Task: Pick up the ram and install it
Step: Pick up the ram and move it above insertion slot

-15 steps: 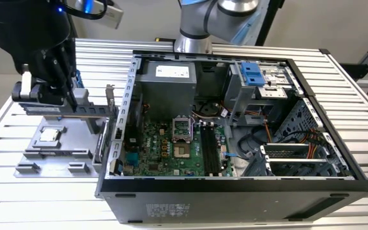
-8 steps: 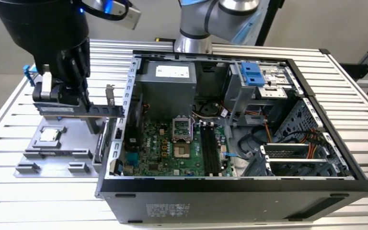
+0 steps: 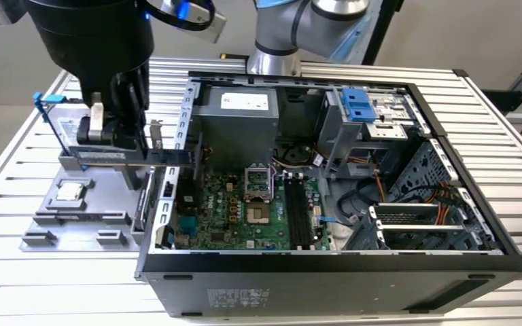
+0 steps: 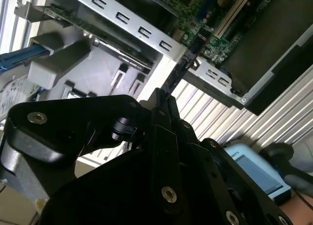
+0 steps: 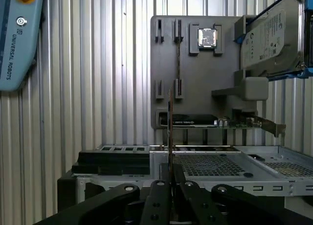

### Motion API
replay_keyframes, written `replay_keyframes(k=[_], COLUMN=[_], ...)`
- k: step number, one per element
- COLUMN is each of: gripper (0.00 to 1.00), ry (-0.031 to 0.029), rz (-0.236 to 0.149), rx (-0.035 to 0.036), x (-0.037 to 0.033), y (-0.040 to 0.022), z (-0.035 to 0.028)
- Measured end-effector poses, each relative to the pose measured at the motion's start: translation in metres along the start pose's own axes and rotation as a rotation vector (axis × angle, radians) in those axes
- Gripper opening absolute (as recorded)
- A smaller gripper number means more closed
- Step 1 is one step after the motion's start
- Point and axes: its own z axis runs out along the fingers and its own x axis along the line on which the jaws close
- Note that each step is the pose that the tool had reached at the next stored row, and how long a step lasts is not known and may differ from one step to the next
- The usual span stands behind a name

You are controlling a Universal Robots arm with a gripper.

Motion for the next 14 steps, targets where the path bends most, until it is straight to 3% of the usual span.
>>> replay_keyframes(k=[14], gripper=[0.0], ry=[0.0002], rz=[-0.002], rx=[-0.0005], x=[-0.0007], y=[-0.0383], z=[-0.0013])
